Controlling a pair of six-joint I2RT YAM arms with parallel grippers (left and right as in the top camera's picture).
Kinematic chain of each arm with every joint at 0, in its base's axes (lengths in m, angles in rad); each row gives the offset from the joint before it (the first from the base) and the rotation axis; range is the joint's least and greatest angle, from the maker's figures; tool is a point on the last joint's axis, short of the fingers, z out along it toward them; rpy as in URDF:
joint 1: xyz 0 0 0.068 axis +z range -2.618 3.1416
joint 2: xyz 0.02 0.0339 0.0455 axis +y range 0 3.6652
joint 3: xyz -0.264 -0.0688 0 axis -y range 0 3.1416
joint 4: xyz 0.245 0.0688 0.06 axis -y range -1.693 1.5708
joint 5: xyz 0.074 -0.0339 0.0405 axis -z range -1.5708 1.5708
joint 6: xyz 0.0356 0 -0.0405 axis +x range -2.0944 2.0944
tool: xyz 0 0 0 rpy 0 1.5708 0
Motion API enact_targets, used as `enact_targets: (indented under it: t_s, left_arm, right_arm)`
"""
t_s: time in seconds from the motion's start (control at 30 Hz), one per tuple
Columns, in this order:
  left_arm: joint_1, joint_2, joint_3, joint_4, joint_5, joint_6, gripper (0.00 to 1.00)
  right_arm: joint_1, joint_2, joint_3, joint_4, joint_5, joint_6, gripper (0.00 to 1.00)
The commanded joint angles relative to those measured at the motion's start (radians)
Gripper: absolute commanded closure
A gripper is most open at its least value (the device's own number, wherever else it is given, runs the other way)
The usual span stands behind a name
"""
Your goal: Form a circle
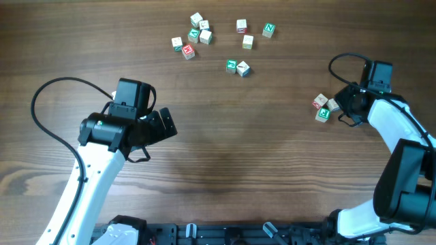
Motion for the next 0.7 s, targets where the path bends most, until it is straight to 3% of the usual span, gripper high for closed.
enact_targets:
  t_s: [0.0,0.5,0.67]
  left_arm:
    - [0.008,-0.002,-0.002,0.000,0.005,0.005,0.00]
    - [0.008,-0.002,-0.002,0.000,0.005,0.005,0.00]
    - [0.008,-0.002,-0.002,0.000,0.005,0.005,0.00]
  right_arm:
    - [-0.008,0.015,0.000,-0.006,-0.022,-0.010,0.96]
    - [-0.008,0.014,0.000,-0.021,-0.021,-0.006,0.96]
    - [-0.009,0.014,0.000,0.056,0.041,-0.055,0.96]
